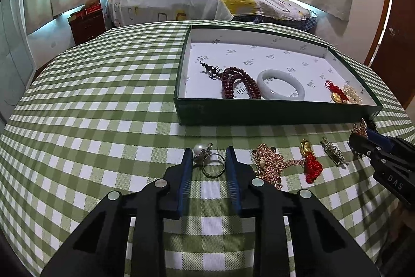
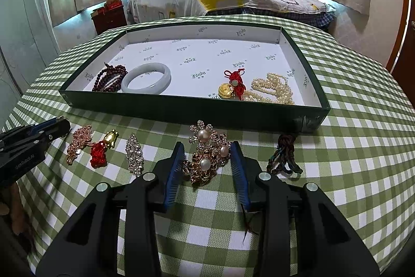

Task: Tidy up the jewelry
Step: 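Grasp the pearl brooch with the right tool while the left tool grasps the ring, lift toward tray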

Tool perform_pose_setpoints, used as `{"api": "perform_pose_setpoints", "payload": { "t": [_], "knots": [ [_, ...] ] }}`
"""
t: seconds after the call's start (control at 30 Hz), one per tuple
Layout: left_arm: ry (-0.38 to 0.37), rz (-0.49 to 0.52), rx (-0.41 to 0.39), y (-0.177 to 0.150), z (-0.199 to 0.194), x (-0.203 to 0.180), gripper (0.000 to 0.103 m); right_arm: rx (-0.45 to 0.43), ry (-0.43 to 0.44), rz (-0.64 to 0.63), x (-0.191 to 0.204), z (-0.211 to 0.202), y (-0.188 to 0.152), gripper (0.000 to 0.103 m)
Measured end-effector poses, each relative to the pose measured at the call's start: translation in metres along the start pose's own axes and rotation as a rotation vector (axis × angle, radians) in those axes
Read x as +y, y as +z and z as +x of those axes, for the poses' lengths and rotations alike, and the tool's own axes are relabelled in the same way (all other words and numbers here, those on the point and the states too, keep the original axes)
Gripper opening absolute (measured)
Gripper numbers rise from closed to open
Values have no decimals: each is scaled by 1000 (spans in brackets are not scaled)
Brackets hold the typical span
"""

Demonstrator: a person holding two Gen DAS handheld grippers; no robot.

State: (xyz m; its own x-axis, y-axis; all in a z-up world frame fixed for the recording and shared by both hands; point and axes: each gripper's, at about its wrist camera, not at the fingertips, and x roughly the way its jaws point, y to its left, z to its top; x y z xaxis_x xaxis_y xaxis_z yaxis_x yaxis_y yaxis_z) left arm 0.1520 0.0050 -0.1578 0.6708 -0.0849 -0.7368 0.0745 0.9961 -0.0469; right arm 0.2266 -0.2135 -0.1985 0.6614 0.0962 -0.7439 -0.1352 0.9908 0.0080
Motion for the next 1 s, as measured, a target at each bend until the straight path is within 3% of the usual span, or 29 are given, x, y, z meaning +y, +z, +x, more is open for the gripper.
{"api": "perform_pose_setpoints", "payload": {
  "t": [0.17,0.23,0.3,1.0],
  "knots": [
    [0,-1,-1,0,-1,0,27,-11,7,1,5,-1,3,31],
    [0,-1,-3,0,-1,0,27,-21,20,-5,7,-2,6,20],
    [0,-2,-6,1,-2,1,27,-23,19,-15,9,-3,6,17],
    [-4,-5,-43,7,-16,0,27,-49,54,44,-2,-17,6,17]
  ]
}}
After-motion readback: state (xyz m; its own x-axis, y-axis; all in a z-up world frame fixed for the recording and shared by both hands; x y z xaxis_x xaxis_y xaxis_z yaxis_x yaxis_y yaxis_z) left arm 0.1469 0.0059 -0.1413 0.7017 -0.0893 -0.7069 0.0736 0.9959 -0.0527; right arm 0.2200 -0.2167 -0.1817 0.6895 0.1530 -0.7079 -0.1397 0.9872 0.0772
